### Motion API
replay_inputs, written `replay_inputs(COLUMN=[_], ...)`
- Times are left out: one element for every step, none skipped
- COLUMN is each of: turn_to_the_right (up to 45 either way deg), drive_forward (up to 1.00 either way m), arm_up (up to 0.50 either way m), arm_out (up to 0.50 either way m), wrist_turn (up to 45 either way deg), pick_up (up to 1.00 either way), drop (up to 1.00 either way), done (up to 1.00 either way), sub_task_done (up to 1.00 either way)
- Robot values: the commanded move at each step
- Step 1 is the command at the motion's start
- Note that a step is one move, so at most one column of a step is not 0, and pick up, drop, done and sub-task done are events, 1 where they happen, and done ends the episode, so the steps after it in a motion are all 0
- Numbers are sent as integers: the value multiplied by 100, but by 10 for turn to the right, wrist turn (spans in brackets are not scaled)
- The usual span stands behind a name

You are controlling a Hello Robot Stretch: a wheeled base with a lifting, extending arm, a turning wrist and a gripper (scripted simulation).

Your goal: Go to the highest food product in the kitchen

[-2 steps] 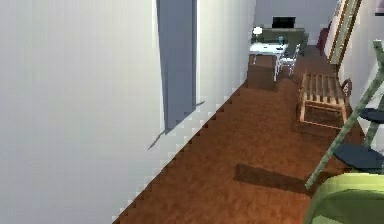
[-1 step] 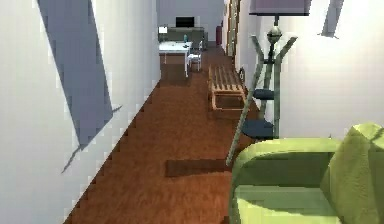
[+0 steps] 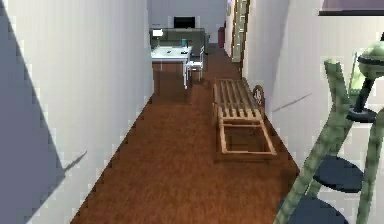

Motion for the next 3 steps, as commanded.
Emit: replay_inputs(turn_to_the_right=[0,0,30], drive_forward=[100,100,0], arm_up=[0,0,0], arm_out=[0,0,0], wrist_turn=[0,0,0], pick_up=[0,0,0], drop=[0,0,0], done=[0,0,0], sub_task_done=[0,0,0])
